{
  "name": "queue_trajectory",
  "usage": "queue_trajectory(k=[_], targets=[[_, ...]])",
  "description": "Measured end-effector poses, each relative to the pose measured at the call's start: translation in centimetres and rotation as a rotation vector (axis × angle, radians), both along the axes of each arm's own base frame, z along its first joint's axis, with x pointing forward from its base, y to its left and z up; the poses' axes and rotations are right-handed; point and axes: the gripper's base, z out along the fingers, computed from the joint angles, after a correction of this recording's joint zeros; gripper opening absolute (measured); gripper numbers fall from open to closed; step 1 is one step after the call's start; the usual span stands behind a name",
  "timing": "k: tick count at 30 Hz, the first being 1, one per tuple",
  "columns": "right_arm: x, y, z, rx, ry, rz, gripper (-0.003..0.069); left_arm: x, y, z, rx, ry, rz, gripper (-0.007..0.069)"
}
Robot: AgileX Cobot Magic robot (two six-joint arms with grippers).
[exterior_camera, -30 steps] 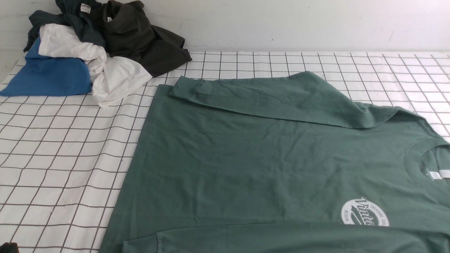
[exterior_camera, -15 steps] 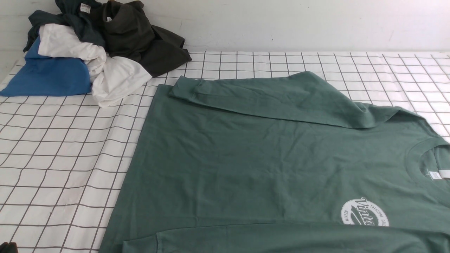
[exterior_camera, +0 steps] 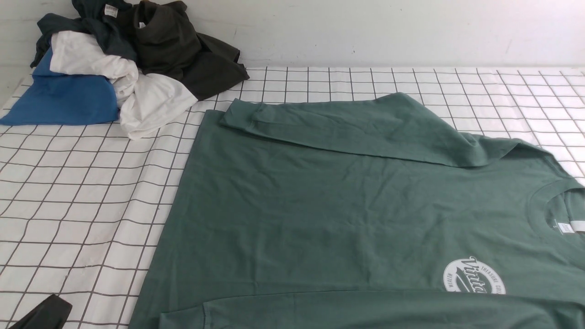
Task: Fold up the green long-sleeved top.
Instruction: Use the left arm to clamp the cuff closest to it
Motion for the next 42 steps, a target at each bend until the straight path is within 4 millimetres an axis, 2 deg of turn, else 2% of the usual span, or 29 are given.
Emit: queue_trajectory(k=[3, 6, 9, 12, 13, 16, 18, 20, 21, 22, 23, 25, 27, 28, 29, 30, 33, 37, 38, 40, 42], targets=[[0.0, 0.4, 0.4, 0.303, -0.014, 0.002, -0.0014, 0.1, 0.2, 0.3, 0.005, -0.032, 0.026, -0.0007], [0.0, 0.4, 0.7, 0.384, -0.030, -0.001, -0.0014, 0.1, 0.4, 0.4, 0.035, -0.054, 0.047, -0.0007], [0.0, 0.4, 0.7, 0.322, -0.042, 0.000, -0.0014, 0.1, 0.4, 0.4, 0.084, -0.065, 0.045, -0.0007], [0.1, 0.3, 0.7, 0.225, -0.052, 0.002, -0.0014, 0.0, 0.2, 1.0, 0.220, -0.102, 0.016, -0.0007], [0.1, 0.3, 0.7, 0.198, -0.054, 0.005, -0.0014, -0.3, -0.1, 2.3, 0.344, -0.157, -0.018, -0.0007], [0.0, 0.3, 0.9, 0.106, -0.065, 0.019, -0.0014, -1.1, -0.7, 5.3, 0.564, -0.260, -0.082, -0.0007], [-0.2, 0.3, 2.3, -0.041, -0.116, 0.034, -0.0014, -1.3, -1.2, 8.3, 0.707, -0.282, -0.156, -0.0007], [-0.2, 0.2, 3.4, -0.113, -0.148, 0.033, -0.0014, -1.1, -1.3, 9.5, 0.761, -0.263, -0.193, -0.0007], [-0.2, 0.1, 5.6, -0.234, -0.183, 0.027, -0.0014, 0.0, -1.4, 11.2, 0.863, -0.189, -0.262, -0.0007], [0.1, 0.0, 6.9, -0.308, -0.188, 0.028, -0.0014, 0.7, -1.4, 12.2, 0.919, -0.134, -0.310, -0.0007], [0.2, 0.0, 7.2, -0.322, -0.188, 0.029, -0.0014, 0.6, -1.4, 12.5, 0.931, -0.135, -0.314, -0.0007], [1.6, 0.1, 10.5, -0.511, -0.147, 0.068, -0.0014, 2.8, -1.2, 14.9, 1.057, 0.060, -0.463, -0.0007], [3.2, 0.3, 12.7, -0.625, -0.068, 0.148, -0.0014, 4.4, -1.0, 15.7, 1.129, 0.208, -0.561, -0.0007], [3.3, 0.3, 12.8, -0.630, -0.057, 0.157, -0.0014, 4.6, -0.9, 15.7, 1.146, 0.227, -0.566, -0.0007], [5.1, 0.6, 14.0, -0.701, 0.049, 0.257, -0.0014, 5.8, -1.0, 15.8, 1.172, 0.323, -0.635, -0.0007], [5.7, 0.8, 14.6, -0.719, 0.101, 0.320, -0.0014, 6.4, -1.1, 15.6, 1.198, 0.372, -0.661, -0.0007], [7.8, 1.5, 15.3, -0.735, 0.239, 0.484, -0.0014, 8.2, -1.9, 14.2, 1.246, 0.496, -0.752, -0.0005], [9.4, 3.4, 15.1, -0.733, 0.377, 0.728, -0.0014, 10.8, -3.5, 10.2, 1.234, 0.702, -0.872, 0.0029], [9.4, 4.1, 14.7, -0.733, 0.416, 0.802, -0.0014, 11.5, -3.9, 8.4, 1.209, 0.768, -0.904, 0.0053], [9.2, 4.7, 14.2, -0.740, 0.462, 0.882, -0.0014, 12.1, -4.3, 6.5, 1.178, 0.813, -0.930, 0.0083], [8.8, 5.4, 13.4, -0.766, 0.528, 0.985, -0.0014, 13.0, -4.9, 4.1, 1.120, 0.860, -0.960, 0.0145]])
